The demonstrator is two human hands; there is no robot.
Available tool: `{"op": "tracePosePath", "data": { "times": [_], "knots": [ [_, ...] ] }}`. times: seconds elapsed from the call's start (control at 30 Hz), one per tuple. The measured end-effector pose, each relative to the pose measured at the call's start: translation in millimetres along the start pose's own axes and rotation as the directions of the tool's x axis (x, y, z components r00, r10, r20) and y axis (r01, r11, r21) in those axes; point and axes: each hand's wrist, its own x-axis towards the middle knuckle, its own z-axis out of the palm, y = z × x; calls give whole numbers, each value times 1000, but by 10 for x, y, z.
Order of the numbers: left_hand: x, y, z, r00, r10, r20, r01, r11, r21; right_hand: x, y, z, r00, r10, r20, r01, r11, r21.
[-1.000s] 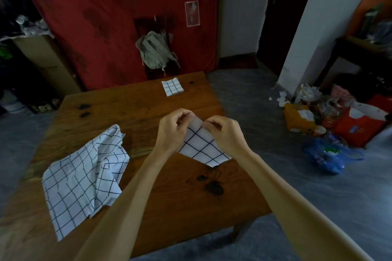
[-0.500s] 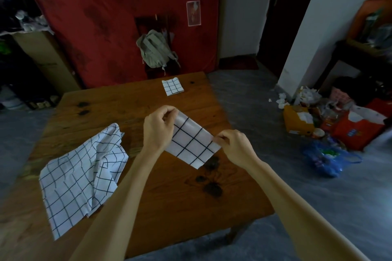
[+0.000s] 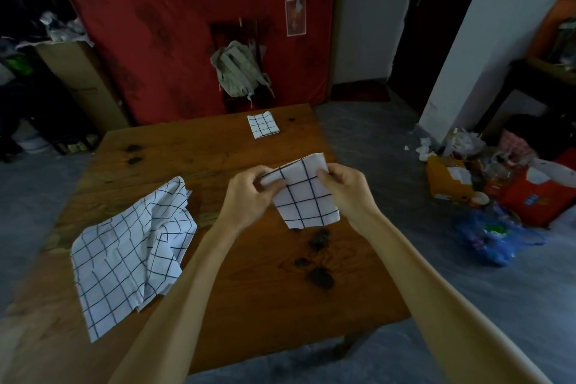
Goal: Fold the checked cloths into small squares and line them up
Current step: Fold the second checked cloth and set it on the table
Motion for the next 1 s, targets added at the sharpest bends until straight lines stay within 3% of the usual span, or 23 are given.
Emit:
{"op": "tracePosePath", "data": {
  "times": [0.1, 0.23, 0.5, 0.87, 1.0],
  "knots": [
    [-69, 1, -44, 996, -54, -76, 47, 995, -84, -11, -24, 4, 999, 38, 14, -39, 996, 81],
    [-99, 37, -76, 992, -17, -122, 4, 994, -107, -40, -51, 84, 1000, 10, 8, -11, 991, 133],
    [-123, 69, -139, 987, 38, -155, -65, 983, -172, -32, -72, 162, 998, -11, -55, 17, 995, 100],
    [-94, 29, -126, 988, 1, -155, -32, 980, -196, -34, -66, 144, 999, 9, -44, -6, 997, 77],
    [-89, 40, -99, 971, -42, -233, 4, 987, -159, -33, -43, 124, 999, -40, -35, 41, 999, 6]
  ]
}}
